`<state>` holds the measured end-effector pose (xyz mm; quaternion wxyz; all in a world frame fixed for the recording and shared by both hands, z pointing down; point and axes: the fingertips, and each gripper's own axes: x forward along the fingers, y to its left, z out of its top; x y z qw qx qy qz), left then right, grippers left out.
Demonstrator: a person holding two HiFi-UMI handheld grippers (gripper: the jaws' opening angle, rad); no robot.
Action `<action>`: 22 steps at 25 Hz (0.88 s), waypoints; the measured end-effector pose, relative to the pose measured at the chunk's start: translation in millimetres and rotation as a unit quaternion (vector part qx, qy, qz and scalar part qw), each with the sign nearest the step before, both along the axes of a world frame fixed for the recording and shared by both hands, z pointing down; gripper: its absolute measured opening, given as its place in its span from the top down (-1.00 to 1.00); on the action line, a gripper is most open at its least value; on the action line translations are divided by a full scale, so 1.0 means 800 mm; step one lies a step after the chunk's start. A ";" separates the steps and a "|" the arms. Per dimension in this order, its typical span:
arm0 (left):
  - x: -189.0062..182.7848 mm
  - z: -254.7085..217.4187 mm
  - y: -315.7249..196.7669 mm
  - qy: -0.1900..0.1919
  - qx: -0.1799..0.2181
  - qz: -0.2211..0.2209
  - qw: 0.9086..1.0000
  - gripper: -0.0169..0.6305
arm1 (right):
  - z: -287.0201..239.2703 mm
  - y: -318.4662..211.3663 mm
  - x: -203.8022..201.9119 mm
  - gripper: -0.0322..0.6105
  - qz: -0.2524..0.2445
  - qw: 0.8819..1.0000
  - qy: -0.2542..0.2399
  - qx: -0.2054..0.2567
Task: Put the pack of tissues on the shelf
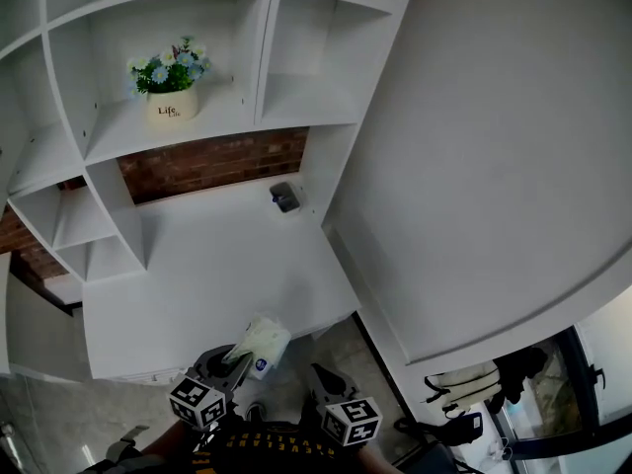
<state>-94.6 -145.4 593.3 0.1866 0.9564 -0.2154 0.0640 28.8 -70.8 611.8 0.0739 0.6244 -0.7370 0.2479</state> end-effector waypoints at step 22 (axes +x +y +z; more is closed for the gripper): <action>0.144 -0.077 -0.162 -0.091 0.123 -0.163 0.975 0.72 | -0.017 -0.207 0.224 0.93 -0.084 0.993 -0.071 0.045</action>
